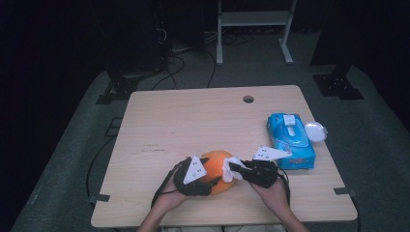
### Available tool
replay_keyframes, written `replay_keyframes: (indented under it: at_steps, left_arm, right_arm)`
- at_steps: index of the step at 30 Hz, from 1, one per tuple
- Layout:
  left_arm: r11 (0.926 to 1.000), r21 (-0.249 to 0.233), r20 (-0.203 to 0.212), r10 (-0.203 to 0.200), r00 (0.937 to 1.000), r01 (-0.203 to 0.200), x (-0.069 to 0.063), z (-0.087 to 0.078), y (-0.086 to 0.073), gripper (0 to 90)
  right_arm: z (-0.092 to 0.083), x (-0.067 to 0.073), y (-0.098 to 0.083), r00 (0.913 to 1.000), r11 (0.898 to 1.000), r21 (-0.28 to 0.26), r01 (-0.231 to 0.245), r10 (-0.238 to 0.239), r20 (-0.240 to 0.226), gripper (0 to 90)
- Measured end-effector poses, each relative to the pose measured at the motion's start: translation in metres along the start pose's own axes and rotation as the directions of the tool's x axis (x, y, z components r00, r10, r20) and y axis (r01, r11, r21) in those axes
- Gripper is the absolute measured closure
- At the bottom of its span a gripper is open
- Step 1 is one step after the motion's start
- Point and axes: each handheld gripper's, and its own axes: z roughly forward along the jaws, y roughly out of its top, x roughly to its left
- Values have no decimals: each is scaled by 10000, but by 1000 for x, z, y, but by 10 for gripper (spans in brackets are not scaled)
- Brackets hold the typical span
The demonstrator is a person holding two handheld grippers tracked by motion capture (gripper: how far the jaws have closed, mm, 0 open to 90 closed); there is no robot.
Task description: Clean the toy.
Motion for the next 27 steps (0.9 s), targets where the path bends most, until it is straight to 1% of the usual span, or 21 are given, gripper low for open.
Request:
replay_keyframes:
  at_steps: [1,2,3,4,5,6,7,9,10,11,12,13,16,17,19,21,22,23,24,25,27]
  left_arm:
    - [9987,-191,166,-465,9988,468,4,-2,0,199]
    - [9921,-368,169,-1191,9927,1196,13,-5,0,181]
    - [9921,-368,169,-1191,9927,1196,13,-5,0,167]
    - [9925,-140,122,-1212,9926,1214,14,-4,-2,167]
    - [9937,98,108,-1117,9937,1116,14,-1,-5,173]
    - [9945,172,146,-1039,9945,1036,13,0,-7,224]
    - [9956,169,198,-922,9955,918,13,1,-12,237]
    - [9951,179,250,-982,9949,977,14,0,-13,244]
    - [9944,155,289,-1052,9940,1048,14,0,-14,244]
    - [9948,126,299,-1016,9944,1012,14,0,-14,245]
    - [9951,117,313,-984,9947,981,12,0,-14,244]
    - [9960,180,293,-879,9957,874,12,0,-13,244]
    - [9971,205,280,-733,9969,727,10,1,-13,245]
    - [9974,143,269,-716,9971,713,10,1,-14,245]
    - [9985,130,170,-530,9985,528,6,2,-13,245]
    - [9988,129,179,-476,9987,474,5,2,-13,245]
    - [9989,135,196,-441,9988,438,5,2,-12,245]
    - [9989,136,205,-444,9988,442,5,2,-12,245]
    - [9989,119,241,-457,9987,455,4,2,-12,245]
    - [9985,50,300,-550,9980,549,5,1,-12,244]
    - [9984,64,302,-558,9980,556,5,1,-12,244]
  right_arm:
    - [1,2,-2,9999,9999,49,105,-105,1,774]
    - [2,5,-2,9997,9998,27,211,-211,-87,774]
    - [3,10,-2,9991,9993,39,381,-380,-213,774]
    - [3,10,-2,9991,9993,39,381,-380,-213,774]
    - [4,14,-1,9978,9979,48,644,-644,-143,774]
    - [4,14,1,9966,9966,58,821,-821,74,774]
    - [3,9,0,9982,9984,20,562,-562,206,774]
    - [3,-5,-6,9976,9999,100,85,-92,680,774]
    - [3,-5,-6,9976,9999,100,85,-92,680,774]
    - [5,-12,-10,9957,9994,234,-261,239,895,774]
    - [6,-20,-14,9937,9968,350,-713,679,896,774]
    - [7,-22,-16,9927,9955,313,-896,867,834,775]
    - [6,-10,-8,9968,9992,102,-381,373,706,776]
    - [2,-1,-1,9997,9994,-278,-187,191,143,776]
    - [2,5,1,9998,9995,-280,132,-129,124,775]
    - [3,4,0,9997,9997,-218,148,-144,197,775]
    - [4,0,-3,9996,9999,-158,-7,11,266,775]
    - [4,-11,-8,9974,9991,3,-435,434,567,775]
    - [4,-16,-10,9955,9979,92,-634,625,713,775]
    - [5,-20,-13,9933,9960,145,-878,864,762,775]
    - [5,-21,-15,9924,9949,86,-1010,1001,722,775]
